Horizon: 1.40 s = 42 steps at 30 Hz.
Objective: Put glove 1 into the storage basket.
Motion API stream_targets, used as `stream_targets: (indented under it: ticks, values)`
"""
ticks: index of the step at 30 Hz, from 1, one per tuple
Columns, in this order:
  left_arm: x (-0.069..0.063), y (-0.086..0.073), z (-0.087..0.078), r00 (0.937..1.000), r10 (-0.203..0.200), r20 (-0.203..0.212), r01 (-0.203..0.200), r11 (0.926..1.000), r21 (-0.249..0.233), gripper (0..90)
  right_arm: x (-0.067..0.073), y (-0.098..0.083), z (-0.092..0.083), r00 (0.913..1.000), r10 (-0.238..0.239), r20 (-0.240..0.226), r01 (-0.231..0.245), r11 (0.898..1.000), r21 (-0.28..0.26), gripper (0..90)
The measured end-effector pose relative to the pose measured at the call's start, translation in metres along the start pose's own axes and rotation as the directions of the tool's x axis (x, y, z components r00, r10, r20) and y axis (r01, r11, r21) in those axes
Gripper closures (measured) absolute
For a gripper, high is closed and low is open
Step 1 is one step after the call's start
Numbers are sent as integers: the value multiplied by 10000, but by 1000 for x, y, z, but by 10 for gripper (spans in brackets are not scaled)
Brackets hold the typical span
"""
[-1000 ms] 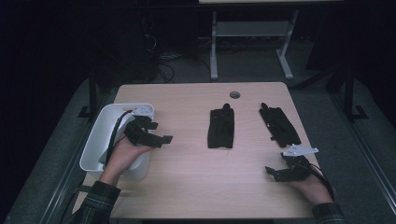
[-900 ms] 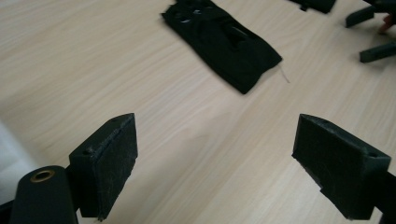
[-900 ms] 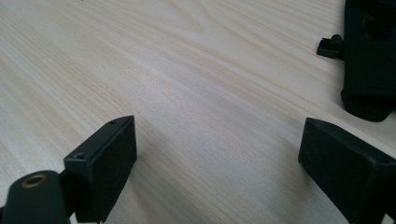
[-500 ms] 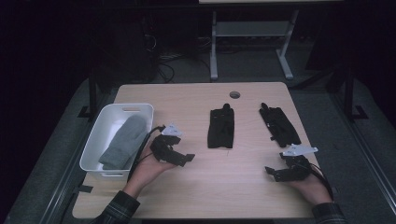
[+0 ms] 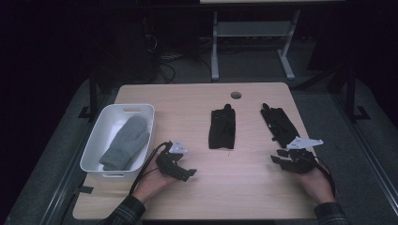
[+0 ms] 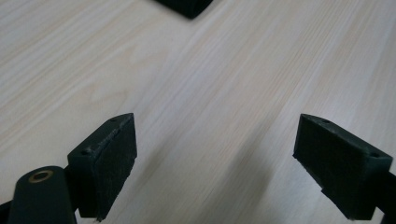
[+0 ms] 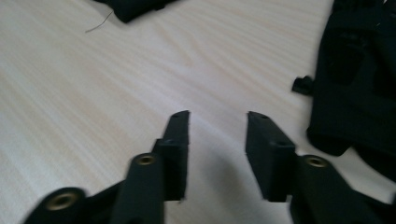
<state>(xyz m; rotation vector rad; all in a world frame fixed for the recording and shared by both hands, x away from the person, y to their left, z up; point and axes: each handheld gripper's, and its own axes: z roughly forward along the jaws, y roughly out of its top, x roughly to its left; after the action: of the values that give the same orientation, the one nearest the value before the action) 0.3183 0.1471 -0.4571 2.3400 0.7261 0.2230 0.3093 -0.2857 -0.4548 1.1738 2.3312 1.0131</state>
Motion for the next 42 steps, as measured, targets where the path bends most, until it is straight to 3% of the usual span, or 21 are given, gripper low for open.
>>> stream_targets:
  ticks: [5, 9, 14, 17, 21, 31, 42]
  values:
    - [1, -9, 3, 9999, -43, 158, 43, 10000, 18, 124, -15, 15, 1, 9994, 319, 106, -320, 9995, 15, 900]
    - [-2, -13, 4, 9993, 335, -136, -334, 9994, 38, 123, -32, 26, 6, 9983, 413, 401, -411, 9991, -42, 900]
    - [-1, -20, 4, 9988, 474, -86, -478, 9977, -477, 122, -52, 37, 17, 9950, 633, 775, -632, 9980, -34, 900]
    - [-1, -25, 5, 9991, 414, -111, -422, 9949, -919, 122, -62, 42, 25, 9923, 762, 973, -767, 9971, 13, 900]
    - [-1, -25, 5, 9992, 392, -112, -401, 9947, -946, 123, -72, 45, 34, 9903, 910, 1050, -917, 9958, 15, 900]
    - [0, -25, 5, 9992, 395, -98, -403, 9947, -949, 122, -77, 43, 61, 9924, 720, 998, -801, 9936, 796, 900]
    - [0, -25, 5, 9991, 435, 8, -432, 9946, -945, 122, -63, 38, 54, 9965, 627, 562, -679, 9930, 971, 900]
